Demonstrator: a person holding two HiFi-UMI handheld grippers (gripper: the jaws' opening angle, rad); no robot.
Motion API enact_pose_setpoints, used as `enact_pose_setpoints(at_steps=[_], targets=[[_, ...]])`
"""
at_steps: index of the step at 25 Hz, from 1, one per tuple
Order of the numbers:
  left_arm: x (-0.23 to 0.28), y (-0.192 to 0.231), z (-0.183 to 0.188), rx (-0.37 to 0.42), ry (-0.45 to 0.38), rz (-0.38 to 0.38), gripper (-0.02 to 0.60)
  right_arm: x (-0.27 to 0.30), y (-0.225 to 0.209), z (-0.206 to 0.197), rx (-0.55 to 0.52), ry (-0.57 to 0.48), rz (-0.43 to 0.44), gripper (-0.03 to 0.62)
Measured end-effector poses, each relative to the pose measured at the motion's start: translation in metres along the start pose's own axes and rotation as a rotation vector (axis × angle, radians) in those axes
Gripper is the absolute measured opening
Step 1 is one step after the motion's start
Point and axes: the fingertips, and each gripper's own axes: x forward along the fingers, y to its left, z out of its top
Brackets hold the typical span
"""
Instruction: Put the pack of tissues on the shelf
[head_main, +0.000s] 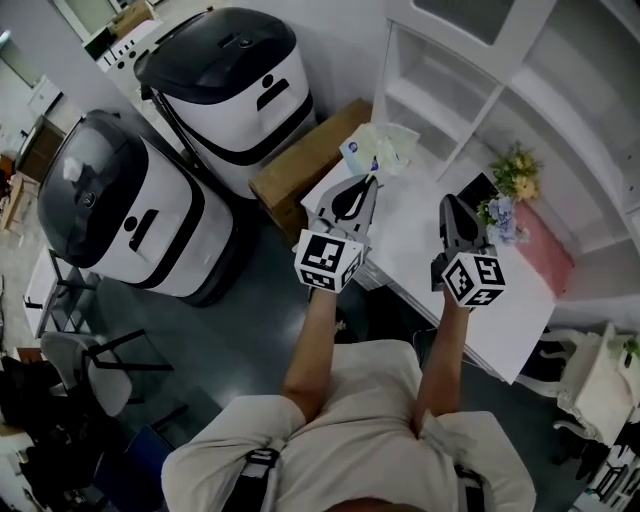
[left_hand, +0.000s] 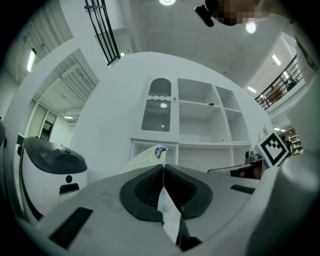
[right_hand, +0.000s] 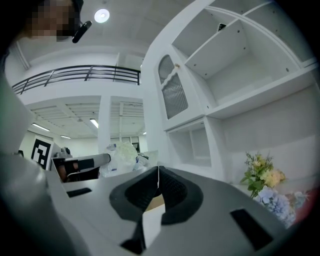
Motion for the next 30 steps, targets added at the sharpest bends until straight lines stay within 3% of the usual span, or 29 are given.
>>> enact_pose_setpoints(at_steps=[12, 30], targets=[[0.044, 0.011, -0.008, 0.016, 0.018, -0.018, 0.011, 0.027, -0.027, 0.006, 0.01, -0.017, -0.009, 0.069], [0.173, 0.005, -0.051, -0.019, 0.081, -0.088, 0.012, 0.069, -0.084, 0.012, 0.028, 0.031, -0.008, 0.069]])
